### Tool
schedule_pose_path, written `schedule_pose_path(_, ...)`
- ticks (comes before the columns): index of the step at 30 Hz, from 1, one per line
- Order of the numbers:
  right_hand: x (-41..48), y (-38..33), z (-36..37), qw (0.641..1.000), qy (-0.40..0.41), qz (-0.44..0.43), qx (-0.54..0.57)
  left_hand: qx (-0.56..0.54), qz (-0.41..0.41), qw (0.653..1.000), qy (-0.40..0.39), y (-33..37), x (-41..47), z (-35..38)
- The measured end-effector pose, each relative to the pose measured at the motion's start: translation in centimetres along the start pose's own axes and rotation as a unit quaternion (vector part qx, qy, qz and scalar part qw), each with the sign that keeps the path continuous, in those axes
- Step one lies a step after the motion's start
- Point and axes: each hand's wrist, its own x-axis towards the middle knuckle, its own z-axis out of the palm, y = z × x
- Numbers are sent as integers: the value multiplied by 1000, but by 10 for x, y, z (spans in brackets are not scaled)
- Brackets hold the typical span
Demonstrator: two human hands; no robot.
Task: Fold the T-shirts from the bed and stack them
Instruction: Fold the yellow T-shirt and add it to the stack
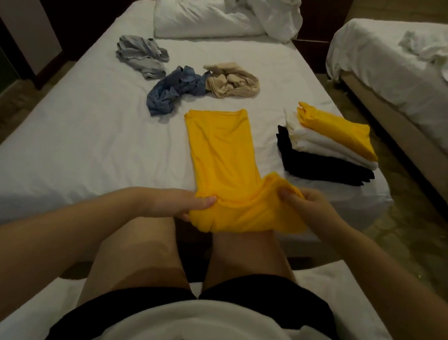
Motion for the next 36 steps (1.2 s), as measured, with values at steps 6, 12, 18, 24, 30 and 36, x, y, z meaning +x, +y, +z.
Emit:
schedule_pose_path(6, 79, -32, -6, 999, 23, 25, 13, -249, 1, 968, -8, 1, 42, -66)
schedule_pose_path(12, 208, -58, -11, 997, 11, 69, 46, -355, 5, 934, -28, 12, 104, -148)
schedule_pose_path(18, 380, -41, 2, 990, 49, 94, -95, -481, -69, 864, 129, -1, 210, -233)
schedule_pose_path(24, 461, 27, 31, 976, 51, 144, -153, -603, -81, 774, 176, -61, 262, -256)
schedule_pose_path(30, 485, 12, 29, 987, 47, 53, -144, -591, -30, 779, 208, -67, 276, -275)
schedule_pose_path(36, 450, 30, 26, 970, 193, 40, -139, -553, -10, 787, 274, -50, 281, -271)
